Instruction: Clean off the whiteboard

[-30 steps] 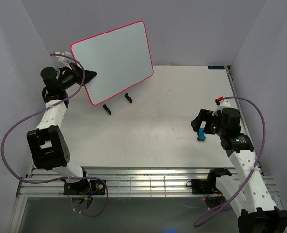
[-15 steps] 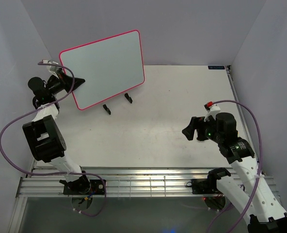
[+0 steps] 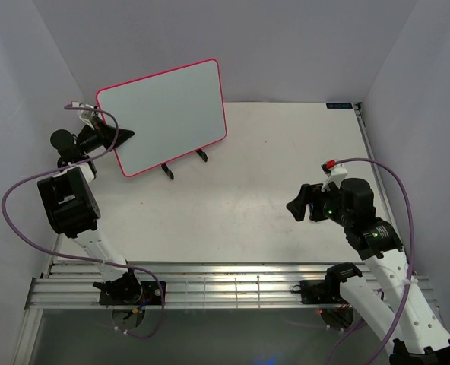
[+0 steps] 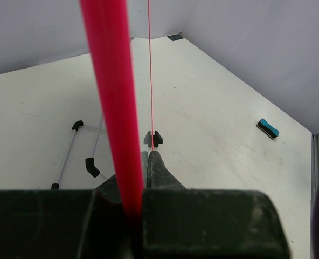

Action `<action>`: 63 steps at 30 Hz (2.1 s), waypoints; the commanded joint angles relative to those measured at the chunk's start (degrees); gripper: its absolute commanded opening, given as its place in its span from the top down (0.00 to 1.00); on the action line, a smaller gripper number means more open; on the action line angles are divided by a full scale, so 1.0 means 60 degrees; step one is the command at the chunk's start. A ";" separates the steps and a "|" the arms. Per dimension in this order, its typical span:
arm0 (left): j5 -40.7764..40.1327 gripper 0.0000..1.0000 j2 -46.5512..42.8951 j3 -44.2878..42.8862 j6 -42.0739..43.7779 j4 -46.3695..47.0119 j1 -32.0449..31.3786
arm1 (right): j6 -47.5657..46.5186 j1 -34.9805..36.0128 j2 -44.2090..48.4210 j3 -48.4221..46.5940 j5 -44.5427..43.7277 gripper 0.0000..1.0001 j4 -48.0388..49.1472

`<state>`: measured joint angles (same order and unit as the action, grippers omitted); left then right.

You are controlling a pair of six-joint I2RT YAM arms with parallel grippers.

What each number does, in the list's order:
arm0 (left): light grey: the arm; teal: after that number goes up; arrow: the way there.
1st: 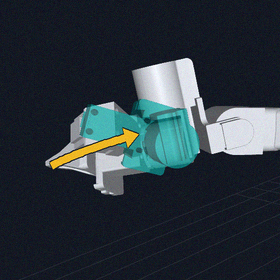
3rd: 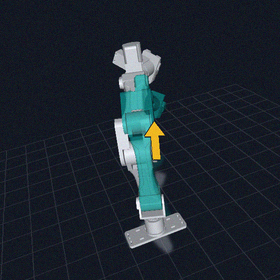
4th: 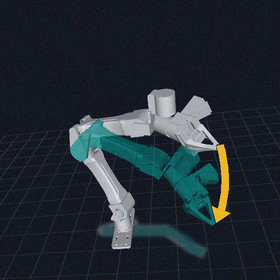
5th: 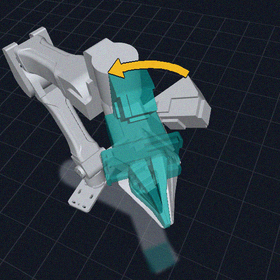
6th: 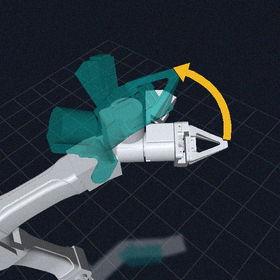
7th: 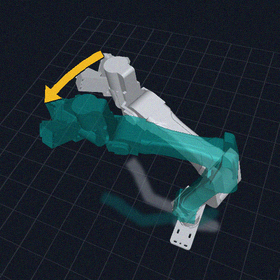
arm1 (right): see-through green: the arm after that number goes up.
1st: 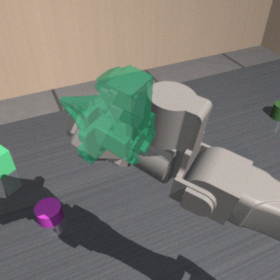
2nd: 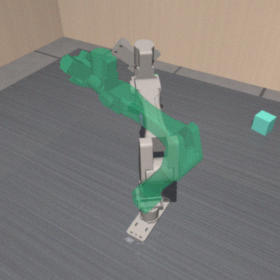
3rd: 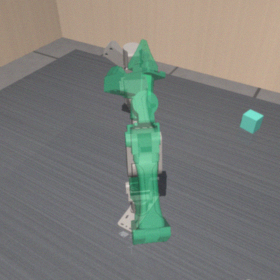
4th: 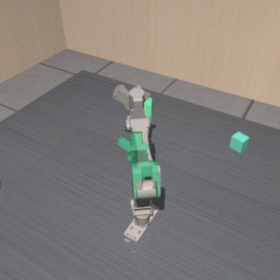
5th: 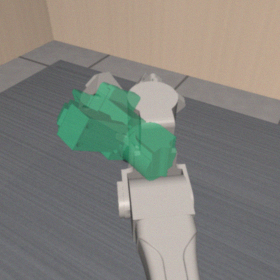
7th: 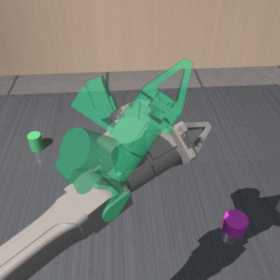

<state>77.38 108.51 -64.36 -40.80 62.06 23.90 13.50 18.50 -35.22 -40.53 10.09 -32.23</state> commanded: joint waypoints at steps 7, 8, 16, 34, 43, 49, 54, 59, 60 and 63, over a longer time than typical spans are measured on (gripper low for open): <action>-0.0388 1.00 0.0065 -0.0041 -0.0540 0.2385 0.0060 | -0.0140 0.0080 0.0143 -0.0451 -0.0026 0.10 0.0039; -0.0388 1.00 0.0094 0.0018 -0.0453 0.2328 0.0060 | -0.0140 0.0080 0.0128 -0.0451 -0.0011 0.10 0.0039; -0.0110 1.00 0.0665 -0.0494 -0.0115 0.2050 0.0060 | -0.0199 0.0110 0.0187 -0.0437 0.0062 0.10 0.0010; -0.0080 0.98 0.1559 -0.0407 -0.0012 0.2561 0.0294 | -0.0228 0.0198 0.0216 -0.0364 0.0194 0.10 0.0142; -0.0095 0.83 0.1895 -0.0172 -0.0290 0.3045 0.0411 | -0.0213 0.0198 0.0026 -0.0393 0.0252 0.10 0.0347; -0.0534 0.70 0.1823 0.0339 -0.0144 0.3206 0.0411 | -0.0199 0.0212 -0.0018 -0.0276 0.0355 0.10 0.0449; -0.0695 0.66 0.1750 0.0721 -0.0072 0.3411 0.0426 | -0.0199 0.0212 0.0026 -0.0188 0.0355 0.10 0.0493; -0.0856 0.60 0.1676 0.1087 0.0061 0.3470 0.0440 | -0.0213 0.0242 0.0055 -0.0159 0.0399 0.10 0.0508; -0.0856 0.59 0.1676 0.1131 0.0076 0.3470 0.0440 | -0.0213 0.0256 0.0055 -0.0144 0.0384 0.10 0.0523; -0.0885 0.02 0.1676 0.1234 0.0090 0.3470 0.0440 | -0.0228 0.0300 0.0055 -0.0129 0.0399 0.10 0.0552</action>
<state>71.66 120.66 -57.47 -42.98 73.93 26.50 13.02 19.68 -35.33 -40.75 11.57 -31.53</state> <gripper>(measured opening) 0.934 0.900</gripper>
